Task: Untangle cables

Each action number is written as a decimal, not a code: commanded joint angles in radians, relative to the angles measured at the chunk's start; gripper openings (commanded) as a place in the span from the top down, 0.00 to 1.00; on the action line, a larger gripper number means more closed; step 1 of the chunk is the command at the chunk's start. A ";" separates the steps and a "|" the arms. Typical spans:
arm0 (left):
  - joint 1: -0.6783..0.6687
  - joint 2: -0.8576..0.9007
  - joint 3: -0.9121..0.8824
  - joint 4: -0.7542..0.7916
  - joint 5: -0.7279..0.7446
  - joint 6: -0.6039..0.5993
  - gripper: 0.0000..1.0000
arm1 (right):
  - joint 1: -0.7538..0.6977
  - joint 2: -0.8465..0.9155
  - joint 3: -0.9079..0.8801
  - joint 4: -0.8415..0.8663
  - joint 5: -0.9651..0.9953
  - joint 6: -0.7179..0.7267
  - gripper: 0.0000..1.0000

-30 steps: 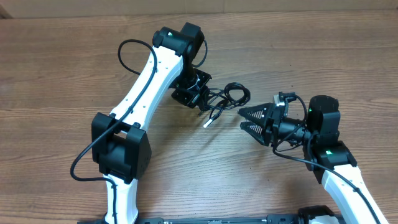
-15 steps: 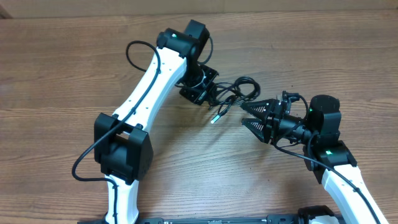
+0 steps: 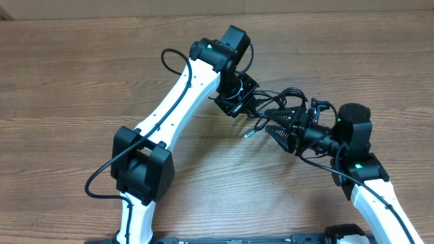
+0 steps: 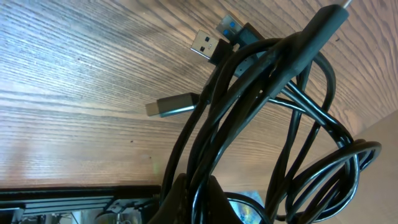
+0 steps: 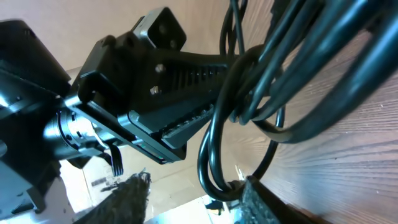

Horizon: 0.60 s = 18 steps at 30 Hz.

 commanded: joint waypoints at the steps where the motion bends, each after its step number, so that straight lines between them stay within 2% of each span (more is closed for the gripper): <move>1: 0.003 0.002 0.026 -0.003 0.024 0.036 0.96 | 0.005 -0.002 0.024 0.005 0.029 0.000 0.55; 13: 0.003 0.002 0.026 -0.003 0.074 0.035 0.96 | 0.005 -0.002 0.024 0.005 0.122 0.000 0.60; 15: 0.003 0.002 0.026 -0.003 0.076 0.035 0.96 | 0.005 -0.002 0.024 0.005 0.134 0.000 0.66; 18: 0.003 0.002 0.026 -0.003 0.076 0.035 0.96 | 0.005 -0.002 0.024 0.004 0.153 0.001 0.80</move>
